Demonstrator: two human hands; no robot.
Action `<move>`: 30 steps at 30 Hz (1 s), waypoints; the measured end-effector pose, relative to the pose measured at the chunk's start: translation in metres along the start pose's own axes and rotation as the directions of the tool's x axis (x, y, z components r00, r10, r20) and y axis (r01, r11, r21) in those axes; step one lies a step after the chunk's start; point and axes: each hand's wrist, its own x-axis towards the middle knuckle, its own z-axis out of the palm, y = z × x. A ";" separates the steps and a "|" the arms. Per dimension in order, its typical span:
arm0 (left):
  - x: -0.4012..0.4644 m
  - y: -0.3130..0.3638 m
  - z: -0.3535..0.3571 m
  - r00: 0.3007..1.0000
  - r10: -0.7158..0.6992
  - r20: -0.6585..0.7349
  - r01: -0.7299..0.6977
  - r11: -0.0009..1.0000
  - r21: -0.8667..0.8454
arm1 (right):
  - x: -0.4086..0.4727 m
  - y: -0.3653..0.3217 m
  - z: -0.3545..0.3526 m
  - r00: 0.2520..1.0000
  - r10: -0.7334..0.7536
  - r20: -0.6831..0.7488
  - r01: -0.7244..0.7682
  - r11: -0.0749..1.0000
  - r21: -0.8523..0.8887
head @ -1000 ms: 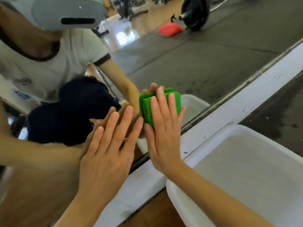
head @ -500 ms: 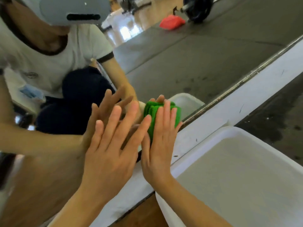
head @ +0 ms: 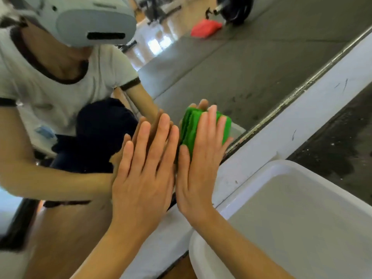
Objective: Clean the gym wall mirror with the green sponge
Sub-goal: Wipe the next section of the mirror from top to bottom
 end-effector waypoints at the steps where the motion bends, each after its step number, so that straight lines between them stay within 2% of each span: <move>1: 0.000 0.000 0.000 1.000 0.000 0.003 0.000 1.000 0.004 | 0.001 0.012 -0.007 0.985 -0.147 0.086 0.153 0.987 -0.058; 2: -0.001 0.001 0.001 1.000 -0.002 0.004 0.002 1.000 0.005 | 0.010 0.027 -0.016 0.964 -0.235 0.123 0.248 0.963 -0.101; 3: -0.002 0.001 0.001 1.000 -0.004 0.003 0.004 1.000 0.008 | 0.020 0.042 -0.023 0.964 -0.244 0.105 0.256 0.960 -0.117; 4: -0.002 0.001 0.002 1.000 -0.008 0.001 0.008 1.000 0.012 | 0.032 0.054 -0.030 0.984 -0.170 0.047 0.174 0.979 -0.106; 5: -0.002 0.002 0.002 1.000 -0.013 -0.003 0.013 1.000 0.014 | 0.045 0.061 -0.036 0.999 -0.033 -0.036 0.031 0.997 -0.064; 7: -0.002 0.002 0.002 1.000 -0.021 -0.009 0.022 1.000 0.019 | 0.059 0.056 -0.037 0.953 0.242 -0.180 -0.238 0.970 0.042; 8: -0.002 0.002 0.002 1.000 -0.025 -0.009 0.025 0.999 0.022 | 0.059 0.043 -0.031 0.926 0.319 -0.204 -0.310 0.948 0.076; 9: -0.001 0.003 0.002 1.000 -0.027 -0.008 0.027 0.999 0.022 | 0.056 0.028 -0.025 0.928 0.317 -0.196 -0.307 0.948 0.083; 10: -0.001 0.003 0.002 1.000 -0.026 -0.007 0.026 0.999 0.023 | 0.049 0.014 -0.019 0.959 0.236 -0.156 -0.228 0.971 0.071; 12: 0.000 0.003 0.002 1.000 -0.017 -0.003 0.017 1.000 0.026 | 0.035 -0.001 -0.013 0.999 -0.048 -0.005 0.048 0.999 0.020; 14: 0.001 0.002 0.001 1.000 -0.014 0.013 0.014 1.000 0.023 | 0.038 0.009 -0.019 0.964 -0.247 0.099 0.253 0.965 -0.062; 15: 0.001 0.002 0.000 1.000 -0.015 0.017 0.015 1.000 0.020 | 0.043 0.018 -0.023 0.957 -0.269 0.106 0.278 0.957 -0.083; 17: 0.001 0.003 -0.001 1.000 -0.019 0.015 0.019 1.000 0.016 | 0.051 0.039 -0.029 0.984 -0.173 0.031 0.175 0.981 -0.081; 19: 0.002 0.003 -0.002 1.000 -0.025 0.016 0.025 1.000 0.018 | 0.058 0.055 -0.036 0.995 0.033 -0.097 -0.037 0.999 -0.033; 21: 0.003 0.004 -0.003 1.000 -0.024 0.015 0.024 1.000 0.011 | 0.065 0.054 -0.036 0.940 0.258 -0.222 -0.253 0.966 0.052; 23: 0.004 0.003 -0.003 1.000 -0.021 0.021 0.021 1.000 0.004 | 0.072 0.032 -0.028 0.881 0.394 -0.260 -0.371 0.919 0.136; 24: 0.004 0.003 -0.004 0.999 -0.021 0.025 0.021 1.000 -0.002 | 0.073 0.016 -0.024 0.901 0.368 -0.229 -0.343 0.929 0.142; 26: 0.004 0.003 -0.005 0.999 -0.019 0.033 0.020 1.000 -0.018 | 0.068 -0.006 -0.020 0.991 0.092 -0.100 -0.085 0.994 0.074; 28: 0.004 0.002 -0.006 0.999 -0.017 0.047 0.017 1.000 -0.014 | 0.070 0.001 -0.027 0.983 -0.180 0.039 0.181 0.983 -0.023; 29: 0.005 0.002 -0.007 0.999 -0.015 0.051 0.016 1.000 -0.014 | 0.074 0.013 -0.032 0.975 -0.214 0.065 0.218 0.974 -0.058; 30: 0.005 0.002 -0.007 0.999 -0.016 0.051 0.017 1.000 -0.020 | 0.076 0.028 -0.036 0.982 -0.184 0.050 0.187 0.979 -0.077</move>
